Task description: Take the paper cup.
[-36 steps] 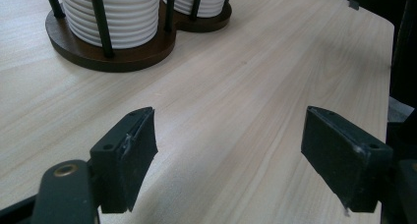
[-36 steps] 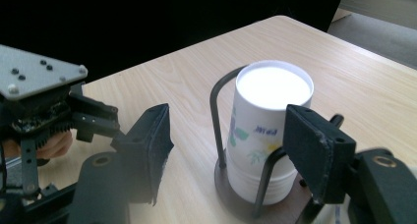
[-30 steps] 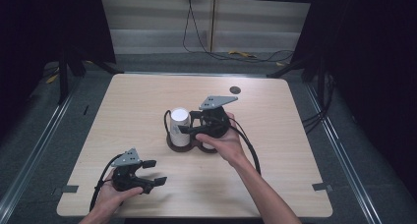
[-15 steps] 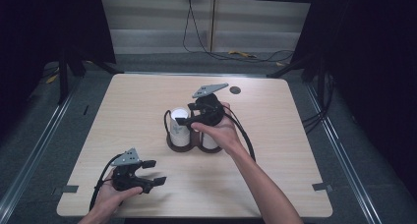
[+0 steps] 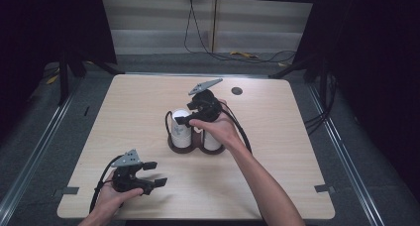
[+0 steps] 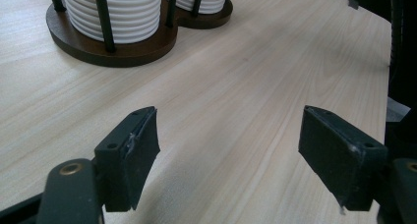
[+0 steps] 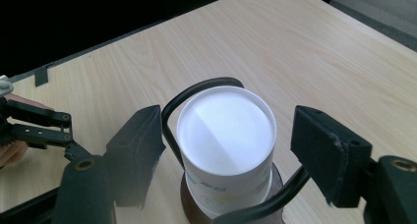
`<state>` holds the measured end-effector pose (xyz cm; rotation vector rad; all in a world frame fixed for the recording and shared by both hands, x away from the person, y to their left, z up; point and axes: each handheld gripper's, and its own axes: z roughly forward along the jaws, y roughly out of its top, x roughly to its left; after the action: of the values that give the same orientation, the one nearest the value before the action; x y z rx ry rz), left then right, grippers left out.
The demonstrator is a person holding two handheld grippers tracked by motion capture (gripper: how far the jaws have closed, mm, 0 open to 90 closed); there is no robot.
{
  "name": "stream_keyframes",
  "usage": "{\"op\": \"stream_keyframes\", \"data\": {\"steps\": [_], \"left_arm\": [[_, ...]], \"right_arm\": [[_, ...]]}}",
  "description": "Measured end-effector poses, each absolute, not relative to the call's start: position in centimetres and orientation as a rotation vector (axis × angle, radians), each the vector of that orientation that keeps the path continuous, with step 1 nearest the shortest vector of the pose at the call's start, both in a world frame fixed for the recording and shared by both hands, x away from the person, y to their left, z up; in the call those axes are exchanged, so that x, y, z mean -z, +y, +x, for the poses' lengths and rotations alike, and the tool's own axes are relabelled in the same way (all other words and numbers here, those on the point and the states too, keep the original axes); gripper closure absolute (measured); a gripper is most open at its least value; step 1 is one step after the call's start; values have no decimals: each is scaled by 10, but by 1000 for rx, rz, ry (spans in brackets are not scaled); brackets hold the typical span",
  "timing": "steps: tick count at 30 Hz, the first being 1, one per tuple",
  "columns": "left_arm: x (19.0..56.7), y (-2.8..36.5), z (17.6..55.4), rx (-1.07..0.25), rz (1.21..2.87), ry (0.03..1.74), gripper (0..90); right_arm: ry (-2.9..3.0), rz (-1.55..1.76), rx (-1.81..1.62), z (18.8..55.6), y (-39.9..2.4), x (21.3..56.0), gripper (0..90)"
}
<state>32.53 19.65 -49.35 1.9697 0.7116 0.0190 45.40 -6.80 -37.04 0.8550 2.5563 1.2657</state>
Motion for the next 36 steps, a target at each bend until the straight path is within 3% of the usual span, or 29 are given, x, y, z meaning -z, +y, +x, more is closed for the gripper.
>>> {"op": "stream_keyframes", "data": {"steps": [21, 36], "left_arm": [[494, 199, 326, -11, 1964, 728, 234], [495, 197, 326, -6, 1973, 725, 234]], "right_arm": [[2705, 822, -1128, 473, -51, 370, 258], [2790, 819, -1006, 476, -49, 377, 334]]}}
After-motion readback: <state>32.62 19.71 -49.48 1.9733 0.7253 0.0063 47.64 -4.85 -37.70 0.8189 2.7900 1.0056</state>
